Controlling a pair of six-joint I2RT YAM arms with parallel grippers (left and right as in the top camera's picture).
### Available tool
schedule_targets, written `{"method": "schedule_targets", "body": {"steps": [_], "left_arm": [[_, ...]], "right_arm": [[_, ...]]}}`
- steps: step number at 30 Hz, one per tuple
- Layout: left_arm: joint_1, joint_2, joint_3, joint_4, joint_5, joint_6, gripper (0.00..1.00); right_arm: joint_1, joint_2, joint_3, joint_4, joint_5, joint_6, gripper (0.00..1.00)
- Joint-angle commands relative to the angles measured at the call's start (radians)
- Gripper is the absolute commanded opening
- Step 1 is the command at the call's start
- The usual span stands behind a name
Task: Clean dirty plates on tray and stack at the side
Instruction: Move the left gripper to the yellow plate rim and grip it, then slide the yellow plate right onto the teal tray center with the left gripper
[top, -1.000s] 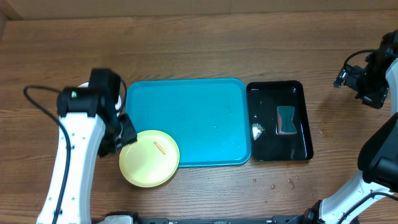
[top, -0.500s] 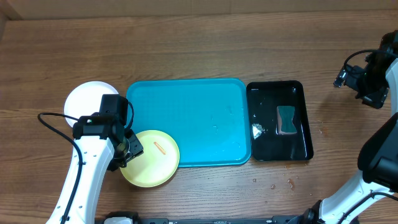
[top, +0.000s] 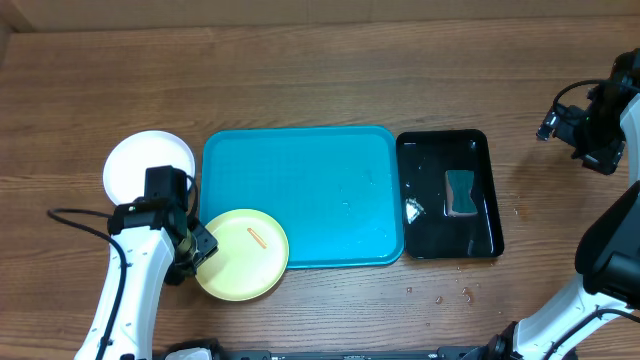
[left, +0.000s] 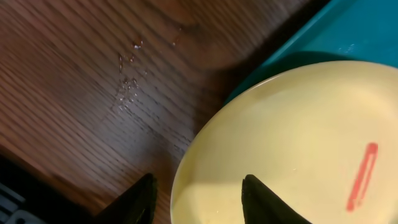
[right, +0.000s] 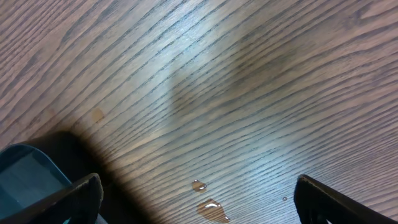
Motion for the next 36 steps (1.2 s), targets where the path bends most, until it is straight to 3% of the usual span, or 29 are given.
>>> {"method": "schedule_targets", "body": {"steps": [1, 16, 24, 31, 36], "left_arm": [[0.008, -0.008, -0.034, 0.018, 0.028, -0.016, 0.44], [0.008, -0.008, -0.105, 0.034, 0.042, -0.015, 0.38], [0.008, -0.008, -0.103, 0.050, 0.054, -0.014, 0.11], [0.007, -0.008, -0.095, 0.053, 0.087, 0.039, 0.04], [0.005, -0.008, -0.095, 0.077, 0.174, 0.122, 0.04]], "right_arm": [[0.003, -0.027, 0.021, 0.003, -0.001, 0.004, 1.00], [0.003, -0.027, 0.021, 0.002, -0.001, 0.004, 1.00], [0.003, -0.027, 0.021, 0.003, -0.001, 0.004, 1.00], [0.003, -0.027, 0.021, 0.003, -0.001, 0.004, 1.00], [0.003, -0.027, 0.021, 0.003, -0.001, 0.004, 1.00]]}}
